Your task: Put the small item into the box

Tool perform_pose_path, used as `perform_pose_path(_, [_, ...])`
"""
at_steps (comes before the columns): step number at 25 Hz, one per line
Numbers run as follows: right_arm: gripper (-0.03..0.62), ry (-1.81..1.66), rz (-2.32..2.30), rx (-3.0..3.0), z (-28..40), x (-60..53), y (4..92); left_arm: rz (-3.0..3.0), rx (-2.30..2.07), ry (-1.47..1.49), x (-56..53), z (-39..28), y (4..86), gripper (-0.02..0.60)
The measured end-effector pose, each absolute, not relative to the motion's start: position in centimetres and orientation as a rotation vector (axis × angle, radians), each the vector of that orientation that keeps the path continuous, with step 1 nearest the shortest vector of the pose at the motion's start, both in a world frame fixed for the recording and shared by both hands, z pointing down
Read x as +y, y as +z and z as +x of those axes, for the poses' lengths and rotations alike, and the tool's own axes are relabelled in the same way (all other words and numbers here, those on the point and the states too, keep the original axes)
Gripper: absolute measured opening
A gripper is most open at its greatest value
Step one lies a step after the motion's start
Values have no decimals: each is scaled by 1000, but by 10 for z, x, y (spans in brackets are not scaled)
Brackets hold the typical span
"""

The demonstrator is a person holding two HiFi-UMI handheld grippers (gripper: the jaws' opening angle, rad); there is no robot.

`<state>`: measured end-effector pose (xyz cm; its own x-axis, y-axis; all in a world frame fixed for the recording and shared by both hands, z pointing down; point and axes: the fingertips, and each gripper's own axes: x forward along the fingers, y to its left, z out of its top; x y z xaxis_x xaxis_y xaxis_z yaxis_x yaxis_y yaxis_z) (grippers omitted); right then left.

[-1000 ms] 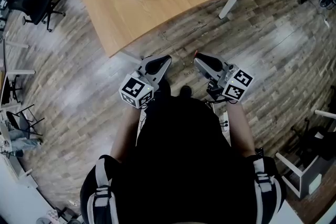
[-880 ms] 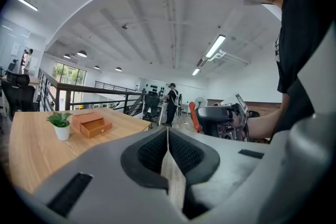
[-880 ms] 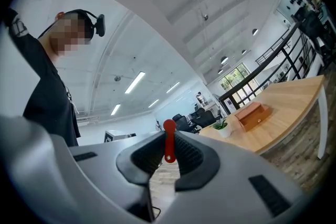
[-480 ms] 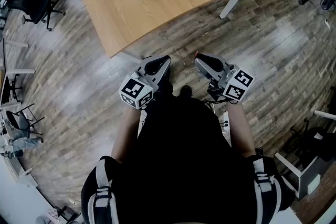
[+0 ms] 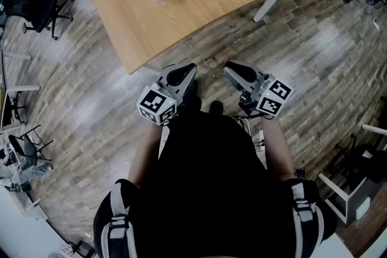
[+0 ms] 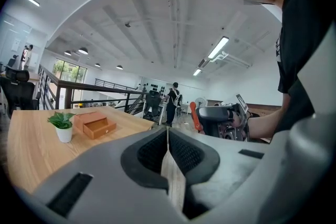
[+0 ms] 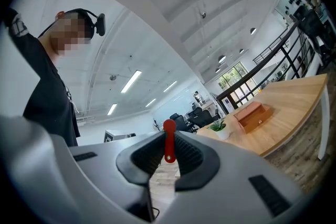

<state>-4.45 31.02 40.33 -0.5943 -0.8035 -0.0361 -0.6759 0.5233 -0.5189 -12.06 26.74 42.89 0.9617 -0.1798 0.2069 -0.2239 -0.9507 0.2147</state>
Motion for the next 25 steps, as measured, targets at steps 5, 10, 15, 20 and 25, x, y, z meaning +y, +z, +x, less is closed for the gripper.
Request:
perform_pose_path(5, [64,-681,-1275,2473,-43,284,403,2868,-253,283,240,-117,431,31])
perform_pose_path(10, [64,-674,-1320,2464,-38,264,403,2878,-191,290,219,-108,428,31])
perform_pose_path(15, [64,-684,-1357,2451,-38,239,407,2875,-147,296,191,-104,429,31])
perform_pose_path(20, [64,-711,-1395,2429,-36,222,416,2874,-88,301,171,-96,431,31])
perform_pose_path(25, [64,-702,-1438,2405,-31,204,415,2884,-25,295,150,-86,428,31])
